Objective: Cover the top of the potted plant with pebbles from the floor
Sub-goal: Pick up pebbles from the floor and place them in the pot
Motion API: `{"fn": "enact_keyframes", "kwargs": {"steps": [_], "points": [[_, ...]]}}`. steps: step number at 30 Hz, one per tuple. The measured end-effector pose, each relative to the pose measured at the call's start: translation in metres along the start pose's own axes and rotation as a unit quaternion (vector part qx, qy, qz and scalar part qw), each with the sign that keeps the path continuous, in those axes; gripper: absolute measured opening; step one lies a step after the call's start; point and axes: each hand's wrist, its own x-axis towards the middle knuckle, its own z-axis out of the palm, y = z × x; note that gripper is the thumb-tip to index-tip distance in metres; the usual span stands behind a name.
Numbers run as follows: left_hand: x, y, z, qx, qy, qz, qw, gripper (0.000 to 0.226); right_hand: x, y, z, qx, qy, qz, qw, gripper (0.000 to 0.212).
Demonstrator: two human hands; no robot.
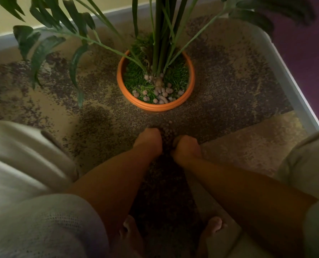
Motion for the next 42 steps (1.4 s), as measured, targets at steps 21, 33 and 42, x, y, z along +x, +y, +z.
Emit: {"fn": "enact_keyframes", "kwargs": {"steps": [21,33,42], "points": [[-0.062,0.005,-0.154,-0.060,-0.123,0.055,0.989,0.016,-0.001,-0.048,-0.136,0.275,-0.045,-0.093,0.956,0.010],[-0.050,-0.014,-0.182,-0.365,0.117,0.020,0.924,0.011,-0.002,-0.080,-0.160,0.320,-0.001,-0.130,0.938,0.017],[-0.057,-0.014,-0.185,-0.350,0.072,0.019,0.934,0.007,0.002,-0.069,-0.176,0.347,0.010,-0.098,0.933,0.017]]}}
